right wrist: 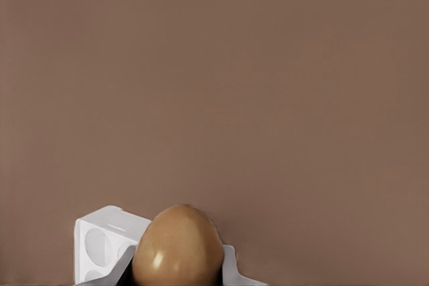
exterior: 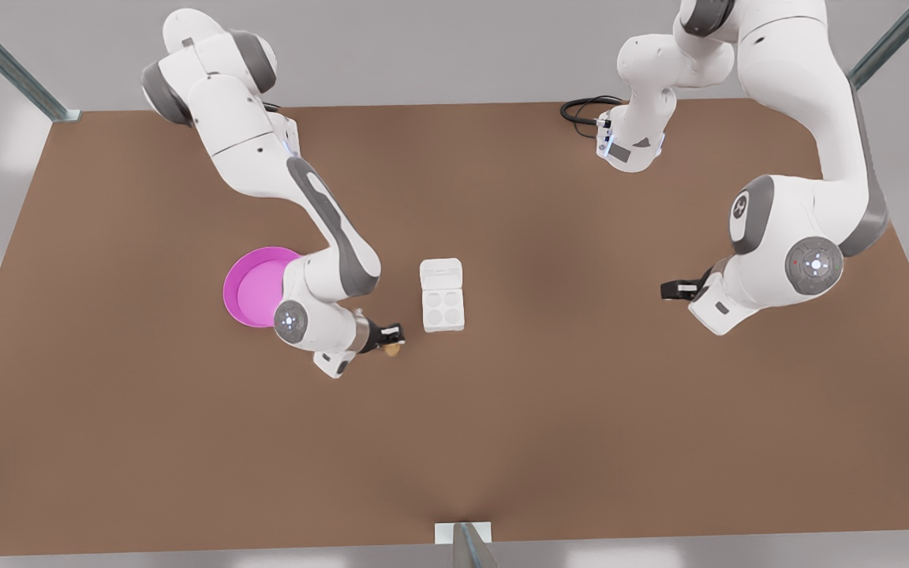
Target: Pack egg into the box and close the box lid
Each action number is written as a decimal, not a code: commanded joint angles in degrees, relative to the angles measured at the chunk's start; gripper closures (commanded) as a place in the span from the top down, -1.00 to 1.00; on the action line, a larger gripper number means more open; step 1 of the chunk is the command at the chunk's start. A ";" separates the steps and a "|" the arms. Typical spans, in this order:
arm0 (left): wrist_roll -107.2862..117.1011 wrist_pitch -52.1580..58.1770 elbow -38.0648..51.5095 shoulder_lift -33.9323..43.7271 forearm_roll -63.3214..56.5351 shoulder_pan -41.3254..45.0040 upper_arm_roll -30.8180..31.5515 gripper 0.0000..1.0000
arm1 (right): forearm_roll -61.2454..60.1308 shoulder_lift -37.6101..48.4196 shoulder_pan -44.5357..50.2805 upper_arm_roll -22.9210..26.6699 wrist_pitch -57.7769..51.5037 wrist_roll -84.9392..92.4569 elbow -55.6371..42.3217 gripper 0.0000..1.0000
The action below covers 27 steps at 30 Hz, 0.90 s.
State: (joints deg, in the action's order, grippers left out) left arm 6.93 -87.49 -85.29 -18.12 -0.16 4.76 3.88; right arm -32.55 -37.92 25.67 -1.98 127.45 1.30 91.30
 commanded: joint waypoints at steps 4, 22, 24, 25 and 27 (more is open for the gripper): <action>0.02 0.30 0.04 -0.25 -0.01 0.34 0.07 1.00 | -5.33 -1.55 2.89 -0.22 -0.53 2.74 -1.21 -0.05; -0.07 0.39 -0.05 -1.13 -2.48 0.34 0.42 1.00 | -8.15 -3.39 7.99 -0.66 -1.68 2.39 1.25 -0.05; -0.07 0.39 0.04 -1.13 -2.48 0.34 0.42 1.00 | -8.15 -3.30 8.25 -0.66 -1.68 2.56 2.31 -0.05; -0.07 0.39 0.04 -1.13 -2.48 0.34 0.42 1.00 | -8.15 -3.30 8.34 -0.66 -1.68 2.48 2.31 -0.05; -0.07 0.39 0.04 -1.13 -2.48 0.34 0.42 1.00 | -8.15 -3.30 8.43 -0.66 -1.68 2.48 2.31 -0.05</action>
State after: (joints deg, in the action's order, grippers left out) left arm 6.87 -87.13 -85.28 -19.29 -2.58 5.10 4.30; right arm -41.10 -41.29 34.08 -2.63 126.10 4.22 93.59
